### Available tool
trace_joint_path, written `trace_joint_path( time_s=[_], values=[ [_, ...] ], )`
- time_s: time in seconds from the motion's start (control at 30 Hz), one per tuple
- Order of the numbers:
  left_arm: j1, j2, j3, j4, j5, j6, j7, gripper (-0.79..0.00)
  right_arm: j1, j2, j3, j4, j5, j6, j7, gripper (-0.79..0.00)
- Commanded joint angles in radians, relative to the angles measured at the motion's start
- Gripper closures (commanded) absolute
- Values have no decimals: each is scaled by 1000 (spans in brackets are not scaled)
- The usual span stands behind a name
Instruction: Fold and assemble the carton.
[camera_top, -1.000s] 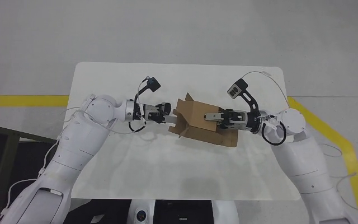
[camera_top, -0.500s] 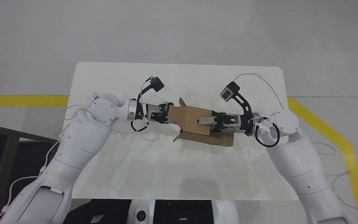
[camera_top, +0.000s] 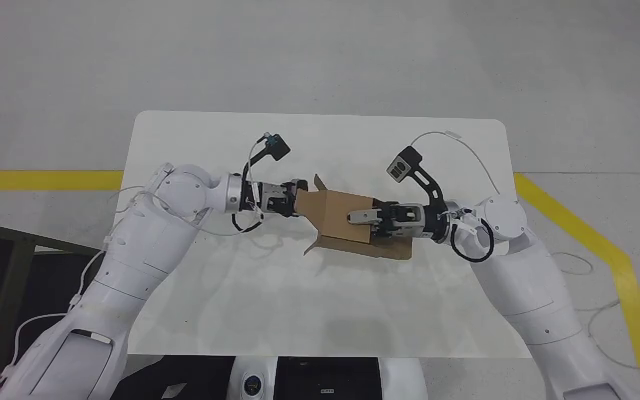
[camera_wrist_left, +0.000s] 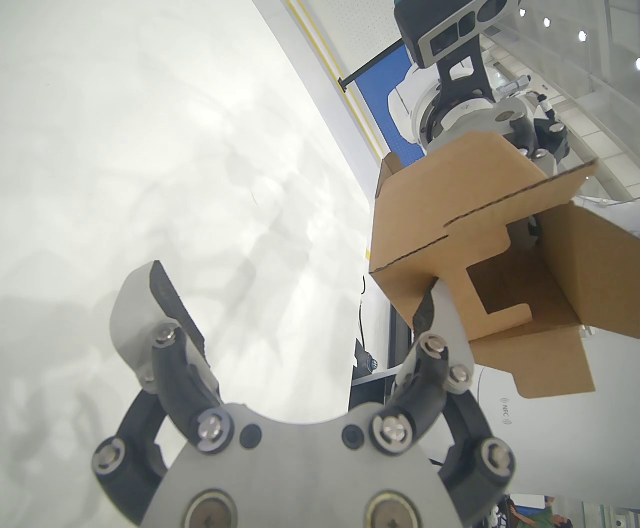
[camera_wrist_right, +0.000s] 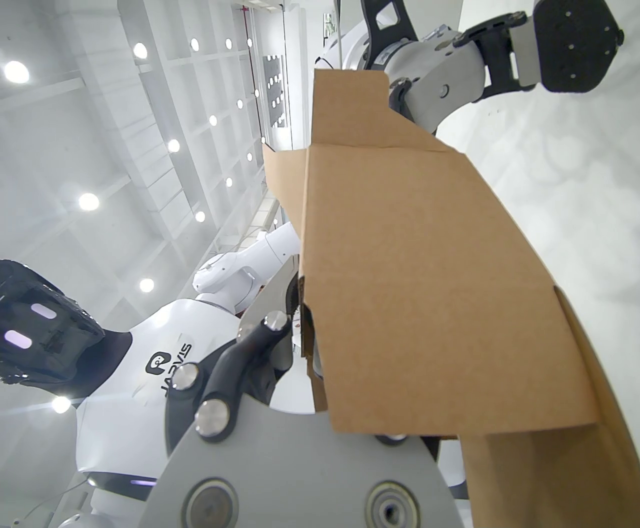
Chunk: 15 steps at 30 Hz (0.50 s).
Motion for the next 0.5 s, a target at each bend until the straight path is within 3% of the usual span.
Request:
trace_joint_path(
  time_s=[0.0, 0.47],
  values=[
    [1, 2, -5, 0, 0, -1, 1, -785, -3, 0, 5, 6, 7, -2, -7, 0],
    [42, 26, -53, -52, 28, 3, -5, -785, -23, 4, 85, 60, 4, -15, -202, 0]
  ],
)
